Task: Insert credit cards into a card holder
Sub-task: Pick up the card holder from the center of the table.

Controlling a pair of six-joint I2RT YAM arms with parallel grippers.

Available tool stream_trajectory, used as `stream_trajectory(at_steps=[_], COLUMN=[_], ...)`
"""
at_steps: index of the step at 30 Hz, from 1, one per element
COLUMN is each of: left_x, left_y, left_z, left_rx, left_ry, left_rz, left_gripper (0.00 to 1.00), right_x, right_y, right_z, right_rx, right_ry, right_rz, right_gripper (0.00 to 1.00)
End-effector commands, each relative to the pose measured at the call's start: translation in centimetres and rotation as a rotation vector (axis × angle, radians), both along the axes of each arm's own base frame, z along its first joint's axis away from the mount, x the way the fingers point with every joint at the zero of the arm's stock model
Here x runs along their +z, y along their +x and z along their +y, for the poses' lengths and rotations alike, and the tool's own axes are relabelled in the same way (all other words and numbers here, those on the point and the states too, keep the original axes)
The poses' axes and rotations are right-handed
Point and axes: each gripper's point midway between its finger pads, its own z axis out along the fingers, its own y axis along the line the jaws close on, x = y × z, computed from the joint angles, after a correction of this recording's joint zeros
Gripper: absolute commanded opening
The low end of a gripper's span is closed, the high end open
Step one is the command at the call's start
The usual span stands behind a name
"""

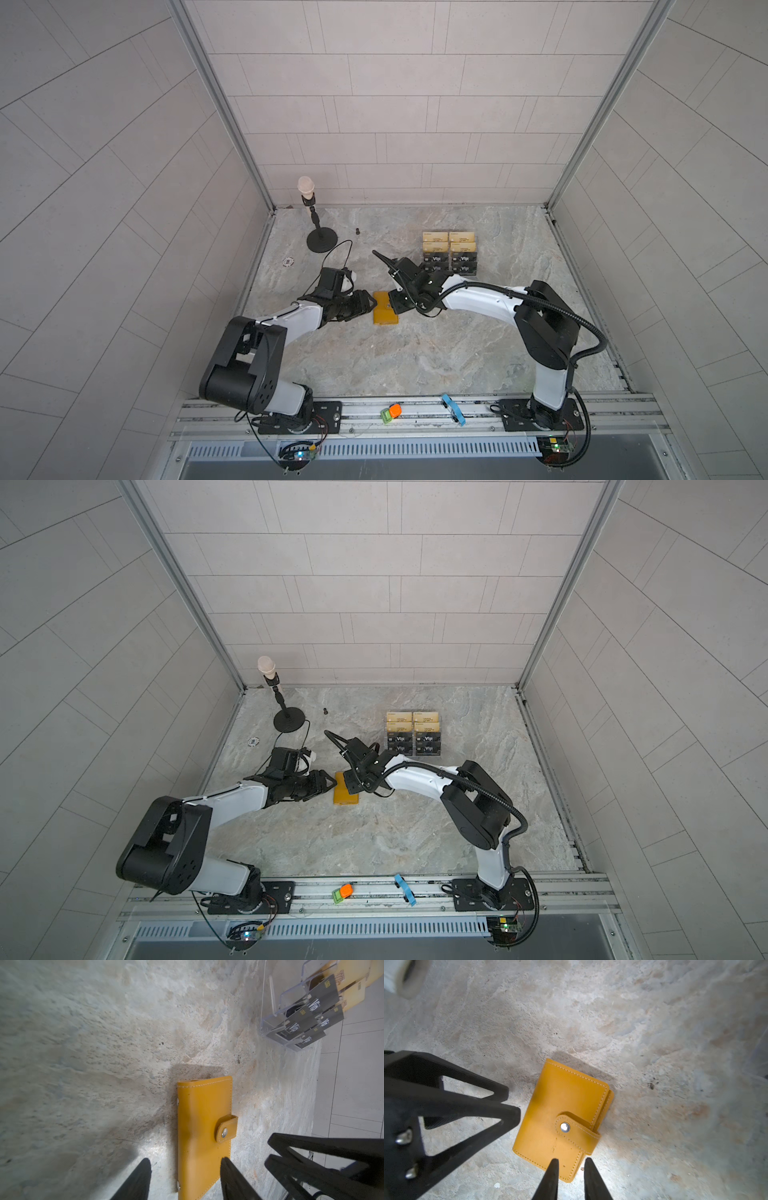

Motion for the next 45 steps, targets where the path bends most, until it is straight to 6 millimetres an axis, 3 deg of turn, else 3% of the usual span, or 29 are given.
stream_trajectory(at_steps=[1, 14, 23, 33, 42, 45], left_x=[0.7, -0.4, -1.4, -1.9, 0.1, 0.3], left_y=[0.9, 0.7, 0.4, 0.7, 2.1, 2.2], left_z=[-0.4, -0.7, -1.0, -2.3, -3.1, -3.4], left_rx=[0.008, -0.003, -0.016, -0.017, -0.012, -0.027], left_ry=[-0.03, -0.04, -0.052, -0.13, -0.202, -0.203], left_rz=[-0.039, 0.003, 0.039, 0.053, -0.012, -0.01], left_gripper=[0.56, 0.54, 0.57, 0.51, 0.41, 0.32], right_x=[-0.3, -3.4, -6.9, -7.9, -8.0, -7.7], right_y=[0.0, 0.6, -0.1, -0.4, -0.6, -0.6], right_z=[0.9, 0.6, -1.6, -2.3, -2.5, -2.4], right_rx=[-0.003, -0.03, -0.099, -0.106, -0.087, -0.077], right_ry=[0.019, -0.042, -0.061, -0.03, -0.039, -0.031], right_rz=[0.012, 0.027, 0.097, 0.143, 0.145, 0.138], right_gripper=[0.24, 0.22, 0.2, 0.18, 0.17, 0.17])
